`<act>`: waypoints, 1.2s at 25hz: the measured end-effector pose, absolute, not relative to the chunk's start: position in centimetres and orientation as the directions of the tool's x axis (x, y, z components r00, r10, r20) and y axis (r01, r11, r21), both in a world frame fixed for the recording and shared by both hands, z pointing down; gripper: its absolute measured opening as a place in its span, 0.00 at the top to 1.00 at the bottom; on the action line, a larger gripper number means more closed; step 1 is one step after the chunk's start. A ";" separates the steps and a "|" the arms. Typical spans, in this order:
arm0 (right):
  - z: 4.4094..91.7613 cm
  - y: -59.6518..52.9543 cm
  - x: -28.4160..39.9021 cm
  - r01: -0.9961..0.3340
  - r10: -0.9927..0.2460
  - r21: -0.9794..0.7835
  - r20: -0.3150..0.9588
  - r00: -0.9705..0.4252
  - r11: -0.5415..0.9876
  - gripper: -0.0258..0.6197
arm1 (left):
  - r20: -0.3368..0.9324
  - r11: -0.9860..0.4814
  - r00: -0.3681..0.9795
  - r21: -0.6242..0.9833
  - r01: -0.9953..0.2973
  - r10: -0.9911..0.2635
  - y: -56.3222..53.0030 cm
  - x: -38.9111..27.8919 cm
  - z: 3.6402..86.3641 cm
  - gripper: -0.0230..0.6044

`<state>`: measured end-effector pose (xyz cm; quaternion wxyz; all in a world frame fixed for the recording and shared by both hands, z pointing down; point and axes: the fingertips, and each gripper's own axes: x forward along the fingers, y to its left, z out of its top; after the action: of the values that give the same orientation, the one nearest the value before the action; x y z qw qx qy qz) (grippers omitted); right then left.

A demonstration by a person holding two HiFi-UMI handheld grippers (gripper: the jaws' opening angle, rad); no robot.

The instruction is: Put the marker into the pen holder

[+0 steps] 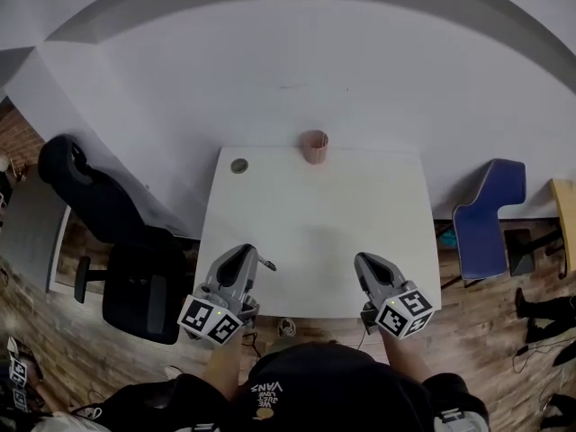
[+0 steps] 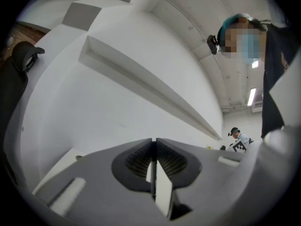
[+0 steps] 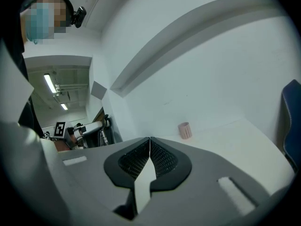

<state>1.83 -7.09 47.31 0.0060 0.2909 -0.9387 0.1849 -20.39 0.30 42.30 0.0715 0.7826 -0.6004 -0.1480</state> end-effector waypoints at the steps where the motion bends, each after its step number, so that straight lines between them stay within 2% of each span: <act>1: 47.4 -7.3 1.4 -0.558 -0.555 -0.343 0.118 -0.823 0.755 0.96 | -0.146 -0.286 0.253 0.287 -0.914 -0.956 -0.2 -20.9 42.2 0.84; 12: 48.6 -7.0 -1.3 -0.666 -0.673 -0.367 0.132 -0.728 0.649 0.96 | -0.182 -0.481 0.450 0.212 -0.851 -0.875 -5.0 -24.0 39.0 0.84; 20: 49.5 -7.7 -1.1 -0.682 -0.681 -0.376 0.158 -0.715 0.628 0.96 | -0.213 -0.520 0.483 0.179 -0.835 -0.849 -8.4 -24.2 37.2 0.84; 30: 50.0 -11.9 -0.4 -0.653 -0.643 -0.383 0.173 -0.746 0.654 0.96 | -0.221 -0.503 0.471 0.116 -0.857 -0.854 -14.1 -23.5 35.3 0.84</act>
<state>-0.45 -11.89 49.97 0.0109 0.3564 -0.9092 0.2148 -23.51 -14.15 35.27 -0.0055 0.8576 -0.4987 -0.1258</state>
